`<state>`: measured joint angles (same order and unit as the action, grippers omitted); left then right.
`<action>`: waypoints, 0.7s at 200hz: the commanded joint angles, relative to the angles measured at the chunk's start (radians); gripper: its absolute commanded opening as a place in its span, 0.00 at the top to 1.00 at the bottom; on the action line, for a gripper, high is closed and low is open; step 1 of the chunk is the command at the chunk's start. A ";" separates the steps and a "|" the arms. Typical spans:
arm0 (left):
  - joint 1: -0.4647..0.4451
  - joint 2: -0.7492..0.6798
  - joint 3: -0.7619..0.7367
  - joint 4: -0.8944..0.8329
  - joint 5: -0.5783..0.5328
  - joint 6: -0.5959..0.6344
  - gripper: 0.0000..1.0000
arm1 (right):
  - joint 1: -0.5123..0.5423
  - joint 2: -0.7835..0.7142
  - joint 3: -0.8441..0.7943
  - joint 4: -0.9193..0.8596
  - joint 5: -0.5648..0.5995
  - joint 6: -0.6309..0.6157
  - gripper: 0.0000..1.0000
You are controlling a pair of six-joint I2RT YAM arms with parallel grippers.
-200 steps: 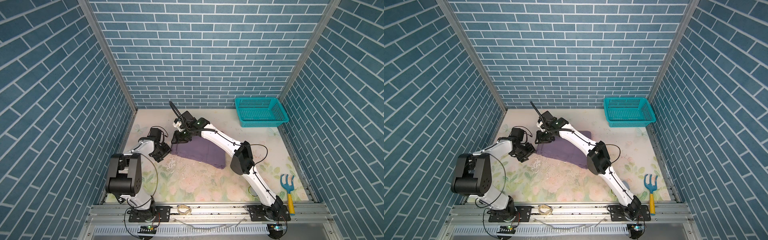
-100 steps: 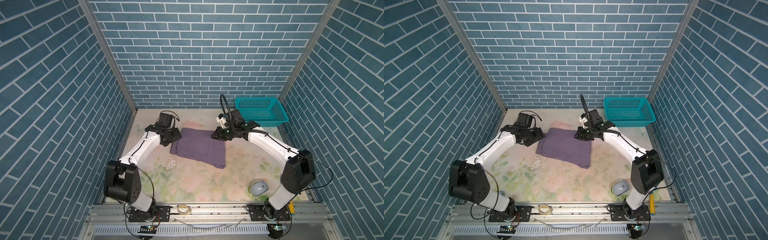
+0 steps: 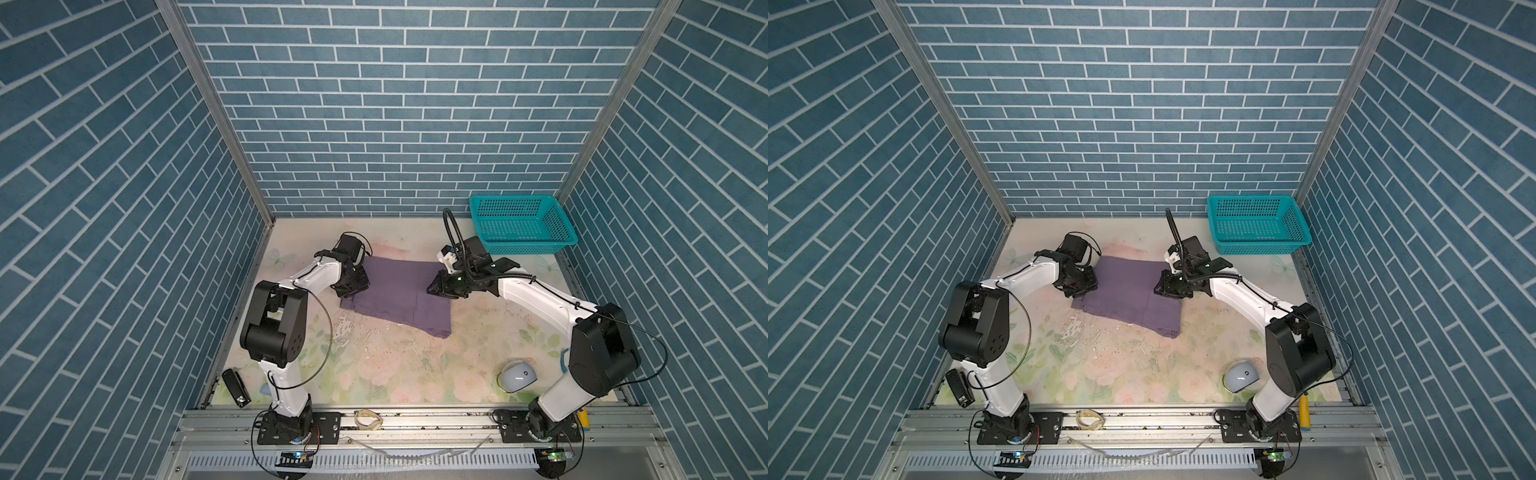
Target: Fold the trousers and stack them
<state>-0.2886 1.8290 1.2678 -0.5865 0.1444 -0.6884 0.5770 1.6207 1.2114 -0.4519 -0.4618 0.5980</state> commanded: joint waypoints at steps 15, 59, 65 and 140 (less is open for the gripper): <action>-0.003 -0.032 0.063 -0.031 0.010 0.001 0.99 | -0.009 -0.026 -0.031 0.009 -0.002 0.019 0.77; 0.010 -0.176 0.111 -0.126 -0.014 0.017 1.00 | -0.025 -0.026 -0.055 0.011 0.006 0.018 0.77; 0.020 -0.199 0.104 -0.131 -0.021 0.016 1.00 | -0.027 -0.022 -0.057 0.014 0.005 0.019 0.77; 0.130 -0.257 -0.174 -0.065 -0.021 -0.077 0.14 | -0.030 0.024 -0.052 0.035 -0.015 0.029 0.78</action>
<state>-0.1867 1.5494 1.1534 -0.6350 0.1459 -0.7246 0.5503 1.6234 1.1797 -0.4278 -0.4633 0.6060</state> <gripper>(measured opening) 0.648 0.220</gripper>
